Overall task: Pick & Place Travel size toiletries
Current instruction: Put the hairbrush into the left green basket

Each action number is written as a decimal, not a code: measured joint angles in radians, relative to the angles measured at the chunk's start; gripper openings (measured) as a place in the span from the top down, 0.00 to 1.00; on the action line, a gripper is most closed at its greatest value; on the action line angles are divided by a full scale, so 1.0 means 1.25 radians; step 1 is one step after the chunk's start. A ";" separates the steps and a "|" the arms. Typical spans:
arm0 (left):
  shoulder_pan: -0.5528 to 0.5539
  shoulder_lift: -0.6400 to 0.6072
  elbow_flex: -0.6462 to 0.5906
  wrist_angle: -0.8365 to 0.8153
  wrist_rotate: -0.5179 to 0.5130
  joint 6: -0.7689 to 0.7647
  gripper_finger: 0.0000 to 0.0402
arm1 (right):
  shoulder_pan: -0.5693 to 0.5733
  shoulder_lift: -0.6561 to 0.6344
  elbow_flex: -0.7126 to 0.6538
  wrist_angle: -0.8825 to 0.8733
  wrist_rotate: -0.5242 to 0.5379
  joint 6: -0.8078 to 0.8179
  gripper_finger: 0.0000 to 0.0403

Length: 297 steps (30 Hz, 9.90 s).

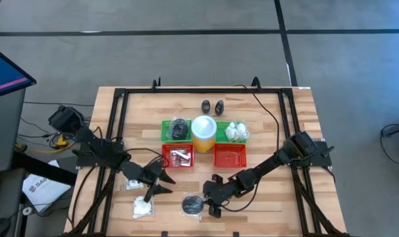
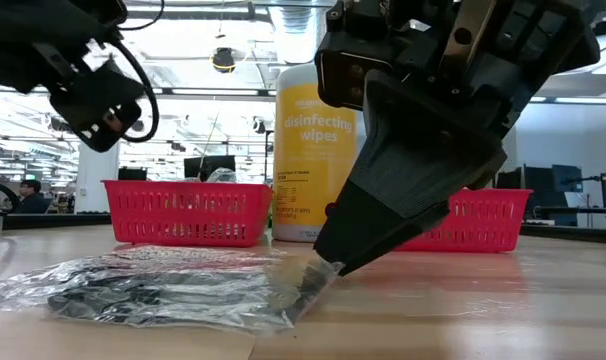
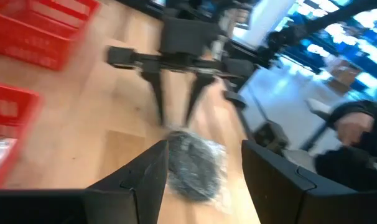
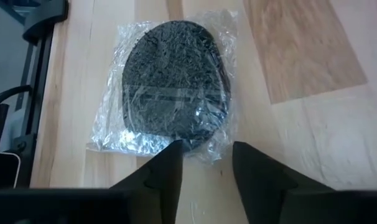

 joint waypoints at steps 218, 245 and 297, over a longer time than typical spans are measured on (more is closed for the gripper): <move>0.099 -0.160 0.221 -0.170 -0.085 0.225 0.56 | 0.007 -0.451 0.032 -0.169 0.332 -0.428 1.00; 0.226 -0.142 0.222 -0.099 0.000 0.260 0.56 | -0.059 -0.461 0.032 -0.138 0.335 -0.447 1.00; 0.262 -0.302 0.221 -0.540 -0.235 0.252 0.96 | -0.025 -0.460 0.033 -0.342 0.333 -0.332 0.67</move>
